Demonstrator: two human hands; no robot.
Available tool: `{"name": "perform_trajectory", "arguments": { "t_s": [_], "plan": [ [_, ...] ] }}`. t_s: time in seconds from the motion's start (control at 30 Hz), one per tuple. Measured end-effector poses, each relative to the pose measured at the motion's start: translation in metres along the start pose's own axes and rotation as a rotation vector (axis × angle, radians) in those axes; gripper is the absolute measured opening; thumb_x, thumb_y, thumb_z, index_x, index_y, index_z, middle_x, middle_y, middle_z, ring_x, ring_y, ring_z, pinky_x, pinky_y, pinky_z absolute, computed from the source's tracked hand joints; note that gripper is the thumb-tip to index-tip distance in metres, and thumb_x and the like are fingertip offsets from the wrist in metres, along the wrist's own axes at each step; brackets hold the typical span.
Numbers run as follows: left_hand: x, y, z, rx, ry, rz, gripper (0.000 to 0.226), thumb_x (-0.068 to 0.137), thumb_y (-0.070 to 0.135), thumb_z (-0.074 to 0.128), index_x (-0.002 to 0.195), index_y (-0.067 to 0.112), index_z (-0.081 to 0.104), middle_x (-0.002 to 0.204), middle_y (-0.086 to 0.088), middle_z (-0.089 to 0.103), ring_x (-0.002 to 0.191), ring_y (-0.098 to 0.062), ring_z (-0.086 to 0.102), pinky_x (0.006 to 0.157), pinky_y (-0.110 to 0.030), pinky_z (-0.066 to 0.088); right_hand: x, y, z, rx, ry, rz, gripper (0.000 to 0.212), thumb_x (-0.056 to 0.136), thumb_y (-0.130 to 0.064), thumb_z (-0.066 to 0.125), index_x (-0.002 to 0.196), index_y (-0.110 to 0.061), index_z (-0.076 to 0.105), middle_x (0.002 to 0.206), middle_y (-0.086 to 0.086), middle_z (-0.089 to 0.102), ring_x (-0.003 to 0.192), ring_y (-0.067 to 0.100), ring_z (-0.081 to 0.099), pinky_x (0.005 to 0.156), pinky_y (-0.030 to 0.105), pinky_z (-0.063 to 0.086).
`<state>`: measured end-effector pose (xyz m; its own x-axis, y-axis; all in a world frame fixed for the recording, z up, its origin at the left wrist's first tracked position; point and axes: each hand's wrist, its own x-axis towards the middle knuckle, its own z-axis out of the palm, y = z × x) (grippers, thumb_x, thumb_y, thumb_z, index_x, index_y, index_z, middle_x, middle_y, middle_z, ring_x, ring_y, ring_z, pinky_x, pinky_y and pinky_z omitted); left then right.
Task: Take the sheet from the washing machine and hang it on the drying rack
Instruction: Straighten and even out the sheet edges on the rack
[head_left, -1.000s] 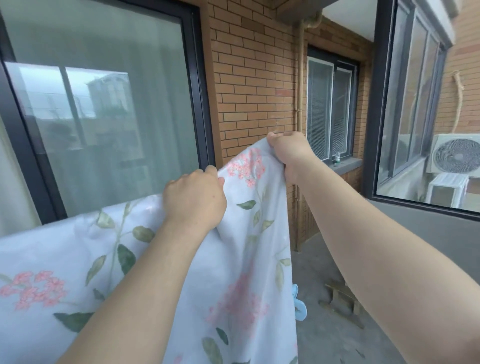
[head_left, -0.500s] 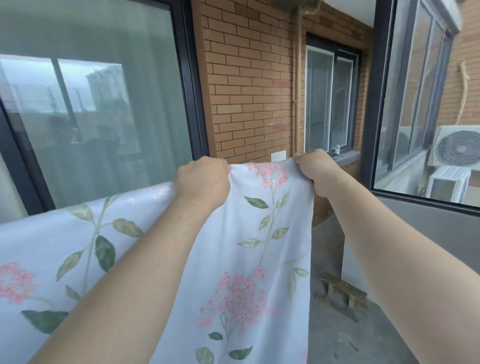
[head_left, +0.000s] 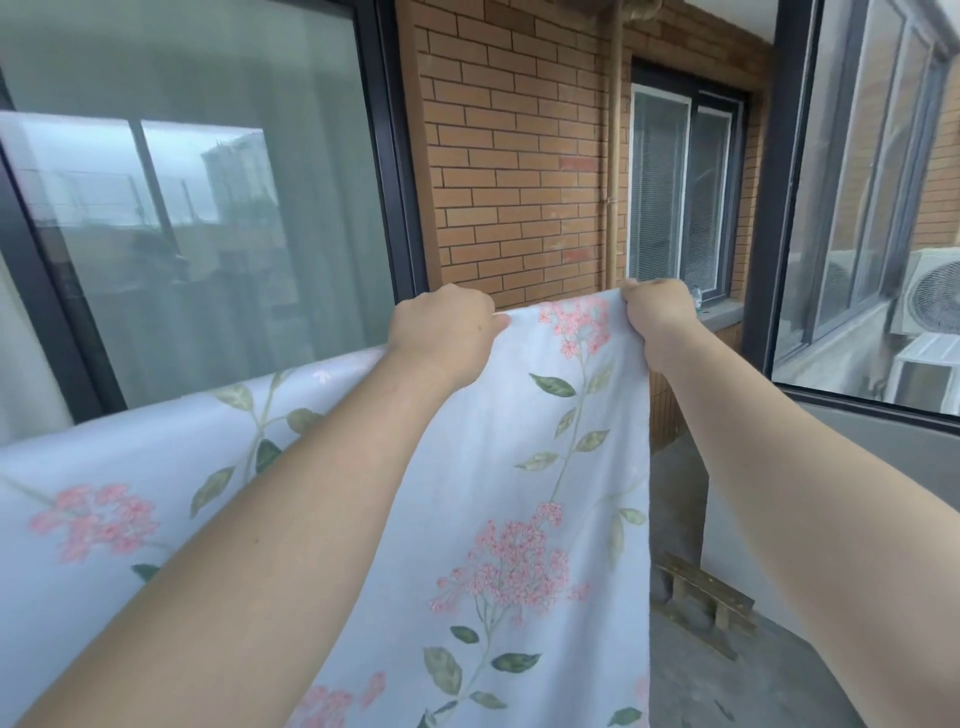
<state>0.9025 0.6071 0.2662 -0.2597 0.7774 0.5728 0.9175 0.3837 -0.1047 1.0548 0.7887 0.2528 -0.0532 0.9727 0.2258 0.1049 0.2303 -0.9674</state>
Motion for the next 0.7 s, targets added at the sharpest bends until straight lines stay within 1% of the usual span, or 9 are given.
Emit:
{"name": "perform_trajectory", "arguments": {
  "t_s": [0.1, 0.2, 0.27, 0.33, 0.4, 0.47, 0.53, 0.63, 0.7],
  "plan": [
    [-0.002, -0.008, -0.005, -0.002, -0.033, -0.01, 0.042, 0.1, 0.056, 0.042, 0.092, 0.021, 0.063, 0.092, 0.001, 0.063, 0.085, -0.027, 0.061, 0.066, -0.033, 0.041, 0.008, 0.008, -0.001, -0.011, 0.001, 0.019, 0.042, 0.106, -0.033, 0.046, 0.138, -0.006, 0.052, 0.121, 0.012, 0.065, 0.091, 0.025, 0.056, 0.077, 0.031, 0.04],
    [-0.007, -0.03, -0.01, -0.045, -0.067, -0.051, 0.039, 0.097, 0.051, 0.051, 0.082, 0.019, 0.067, 0.082, 0.002, 0.066, 0.08, -0.026, 0.064, 0.062, -0.03, 0.044, 0.011, 0.009, 0.003, -0.003, -0.011, 0.033, 0.037, 0.106, -0.032, 0.046, 0.128, -0.005, 0.058, 0.082, 0.003, 0.056, 0.068, 0.017, 0.049, 0.062, 0.029, 0.038],
    [-0.009, -0.047, -0.011, -0.109, -0.092, -0.082, 0.042, 0.093, 0.045, 0.056, 0.068, 0.013, 0.062, 0.067, 0.001, 0.063, 0.069, -0.027, 0.063, 0.057, -0.028, 0.044, 0.011, 0.007, 0.007, 0.034, -0.013, 0.015, 0.037, 0.105, -0.031, 0.048, 0.128, -0.004, 0.059, 0.086, 0.003, 0.058, 0.072, 0.02, 0.052, 0.063, 0.028, 0.04],
    [-0.011, -0.059, -0.011, -0.16, -0.096, -0.102, 0.047, 0.091, 0.041, 0.058, 0.058, 0.01, 0.048, 0.052, 0.0, 0.05, 0.056, -0.029, 0.049, 0.054, -0.029, 0.037, 0.013, 0.005, 0.01, 0.082, -0.002, 0.016, 0.034, 0.104, -0.032, 0.05, 0.127, -0.009, 0.059, 0.099, 0.005, 0.062, 0.084, 0.023, 0.056, 0.072, 0.03, 0.043],
    [-0.014, -0.063, -0.012, -0.186, -0.099, -0.117, 0.053, 0.092, 0.041, 0.058, 0.054, 0.013, 0.036, 0.047, 0.0, 0.036, 0.052, -0.026, 0.036, 0.053, -0.029, 0.031, 0.015, 0.004, 0.014, 0.109, 0.013, 0.041, 0.017, 0.104, -0.032, 0.049, 0.101, -0.017, 0.056, 0.083, 0.001, 0.055, 0.071, 0.017, 0.05, 0.063, 0.028, 0.04],
    [-0.019, -0.061, -0.012, -0.186, -0.086, -0.139, 0.056, 0.095, 0.043, 0.056, 0.052, 0.014, 0.036, 0.046, 0.0, 0.037, 0.051, -0.027, 0.039, 0.052, -0.028, 0.03, 0.02, 0.004, 0.016, 0.141, 0.035, 0.059, 0.023, 0.104, -0.032, 0.049, 0.086, -0.017, 0.049, 0.073, -0.001, 0.046, 0.062, 0.015, 0.042, 0.059, 0.028, 0.037],
    [-0.024, -0.055, -0.01, -0.18, -0.056, -0.153, 0.056, 0.098, 0.043, 0.052, 0.054, 0.012, 0.039, 0.049, -0.002, 0.043, 0.055, -0.028, 0.047, 0.051, -0.029, 0.032, 0.023, 0.006, 0.016, 0.175, 0.074, 0.057, 0.019, 0.104, -0.031, 0.05, 0.092, -0.016, 0.052, 0.076, -0.001, 0.051, 0.064, 0.016, 0.045, 0.065, 0.03, 0.039],
    [-0.027, -0.043, -0.008, -0.155, -0.019, -0.188, 0.052, 0.102, 0.039, 0.048, 0.057, 0.014, 0.041, 0.056, -0.003, 0.047, 0.056, -0.026, 0.047, 0.05, -0.028, 0.029, 0.023, 0.01, 0.014, 0.191, 0.077, 0.052, 0.035, 0.105, -0.027, 0.048, 0.072, -0.017, 0.043, 0.066, -0.002, 0.044, 0.057, 0.015, 0.038, 0.063, 0.029, 0.037],
    [-0.026, -0.037, -0.007, -0.133, 0.001, -0.186, 0.049, 0.103, 0.036, 0.047, 0.06, 0.014, 0.043, 0.061, -0.003, 0.05, 0.059, -0.027, 0.048, 0.051, -0.029, 0.03, 0.026, 0.013, 0.012, 0.189, 0.084, 0.034, 0.033, 0.105, -0.027, 0.048, 0.073, -0.017, 0.045, 0.068, -0.002, 0.046, 0.059, 0.016, 0.04, 0.067, 0.03, 0.038]
  ]
}}
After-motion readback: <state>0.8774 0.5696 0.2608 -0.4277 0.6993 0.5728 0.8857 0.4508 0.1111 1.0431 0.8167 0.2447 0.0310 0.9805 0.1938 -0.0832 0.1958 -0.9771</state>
